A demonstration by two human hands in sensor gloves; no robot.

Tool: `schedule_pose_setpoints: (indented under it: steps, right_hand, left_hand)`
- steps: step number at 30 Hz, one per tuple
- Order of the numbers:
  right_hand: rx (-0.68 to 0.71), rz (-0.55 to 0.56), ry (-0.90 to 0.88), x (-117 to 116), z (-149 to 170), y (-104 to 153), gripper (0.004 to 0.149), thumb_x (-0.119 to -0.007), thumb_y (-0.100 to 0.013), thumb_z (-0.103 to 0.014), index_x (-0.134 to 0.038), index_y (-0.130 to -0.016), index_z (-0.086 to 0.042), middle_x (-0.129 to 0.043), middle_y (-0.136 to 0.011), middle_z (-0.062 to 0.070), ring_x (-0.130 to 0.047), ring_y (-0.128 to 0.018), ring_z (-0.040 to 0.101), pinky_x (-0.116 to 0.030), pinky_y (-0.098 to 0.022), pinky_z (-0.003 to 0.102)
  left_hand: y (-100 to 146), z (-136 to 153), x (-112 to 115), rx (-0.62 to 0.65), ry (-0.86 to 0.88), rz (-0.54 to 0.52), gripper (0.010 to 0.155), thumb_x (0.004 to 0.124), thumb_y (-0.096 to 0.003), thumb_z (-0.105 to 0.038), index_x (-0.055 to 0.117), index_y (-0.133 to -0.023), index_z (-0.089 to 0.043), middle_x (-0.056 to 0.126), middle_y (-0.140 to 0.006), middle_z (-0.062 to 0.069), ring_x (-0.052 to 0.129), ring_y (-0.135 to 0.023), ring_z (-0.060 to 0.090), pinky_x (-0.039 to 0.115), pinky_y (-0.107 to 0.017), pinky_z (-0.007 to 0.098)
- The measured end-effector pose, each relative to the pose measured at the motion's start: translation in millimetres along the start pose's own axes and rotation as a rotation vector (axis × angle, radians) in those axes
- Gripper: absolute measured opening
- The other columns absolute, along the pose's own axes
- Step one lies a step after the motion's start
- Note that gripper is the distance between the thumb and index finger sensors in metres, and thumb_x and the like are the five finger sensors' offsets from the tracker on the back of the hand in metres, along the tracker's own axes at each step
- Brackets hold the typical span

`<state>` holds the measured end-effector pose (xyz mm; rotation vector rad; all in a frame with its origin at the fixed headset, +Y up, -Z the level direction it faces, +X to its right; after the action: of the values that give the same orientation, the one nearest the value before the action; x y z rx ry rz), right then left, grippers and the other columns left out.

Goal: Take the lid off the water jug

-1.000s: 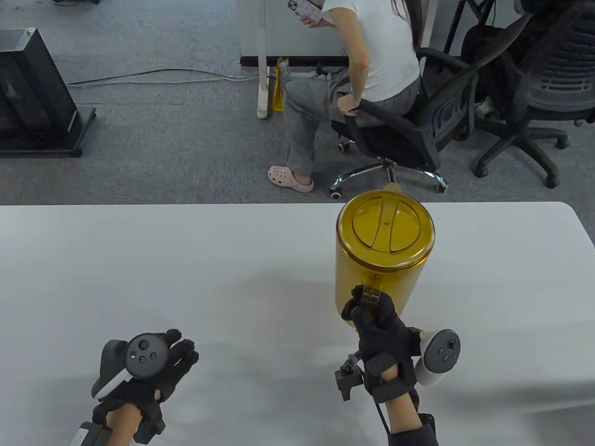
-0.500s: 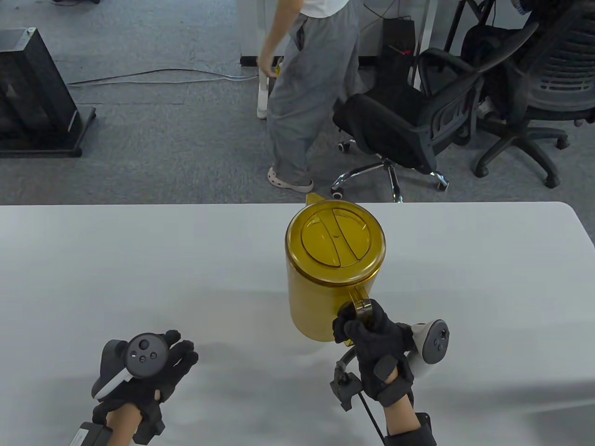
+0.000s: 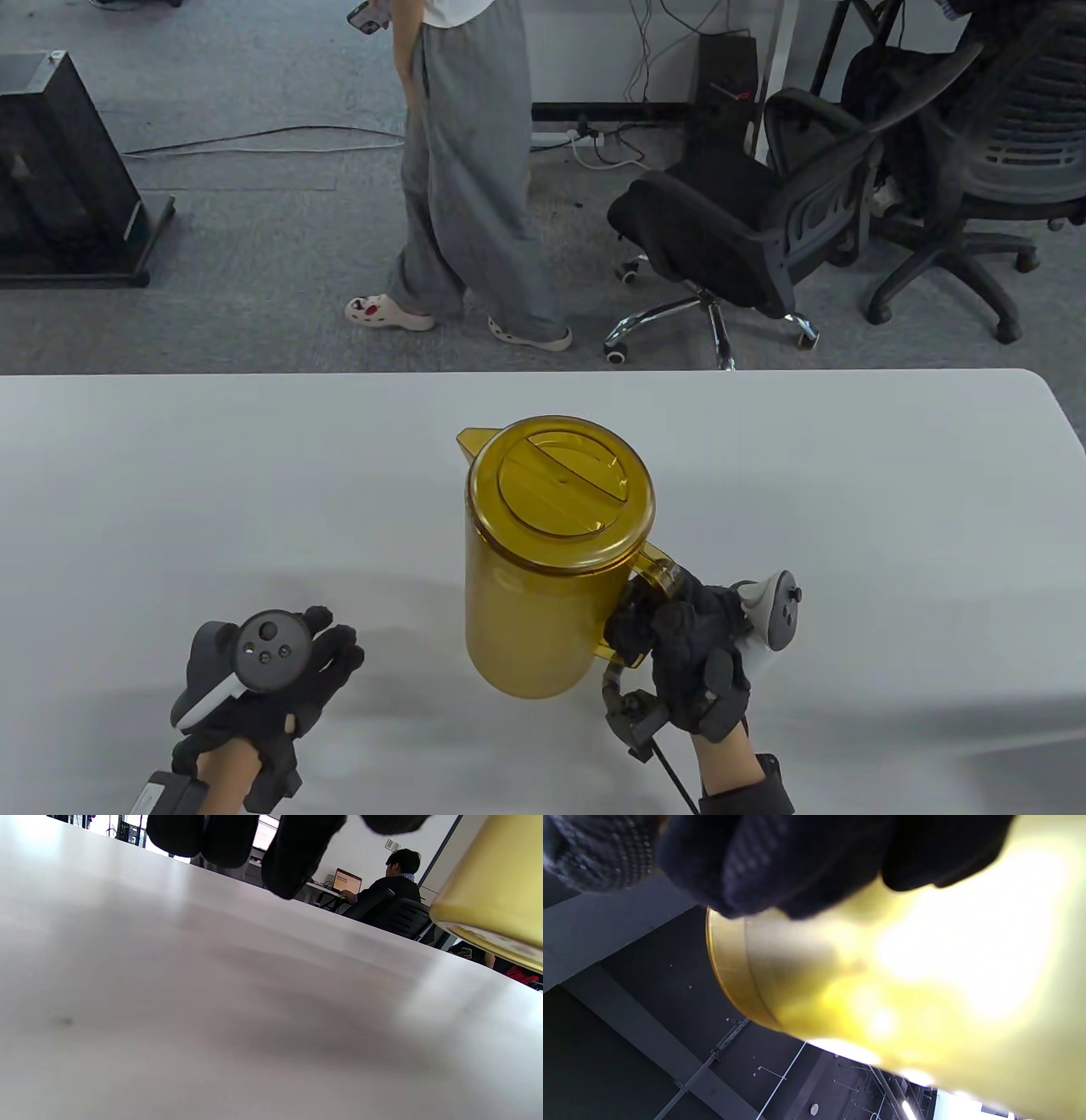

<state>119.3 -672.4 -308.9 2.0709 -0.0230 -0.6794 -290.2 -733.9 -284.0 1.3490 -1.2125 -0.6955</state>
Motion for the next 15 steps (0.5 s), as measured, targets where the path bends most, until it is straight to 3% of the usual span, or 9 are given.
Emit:
schedule_pose_setpoints:
  steps: [15]
  right_hand:
    - [-0.067, -0.194, -0.05, -10.4, 16.2, -3.5, 0.063, -0.072, -0.041, -0.078, -0.097, -0.055, -0.022, -0.098, -0.019, -0.011, -0.097, -0.006, 0.005, -0.087, -0.011, 0.032]
  left_hand:
    - [-0.1, 0.8, 2.0, -0.015, 0.011, 0.023, 0.058, 0.062, -0.0536, -0.051, 0.082, -0.096, -0.018, 0.064, -0.109, 0.024, 0.059, -0.099, 0.048, 0.041, -0.072, 0.067]
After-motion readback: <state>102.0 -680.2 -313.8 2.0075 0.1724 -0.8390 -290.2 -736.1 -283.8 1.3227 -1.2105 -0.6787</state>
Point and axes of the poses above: the tracker on the back of each hand, its own z axis roughly to the little-finger side, its own y axis roughly from the fingertips to the wrist, x = y × z, the point moved 1 cm from there along -y, roughly from the wrist to the fingertips
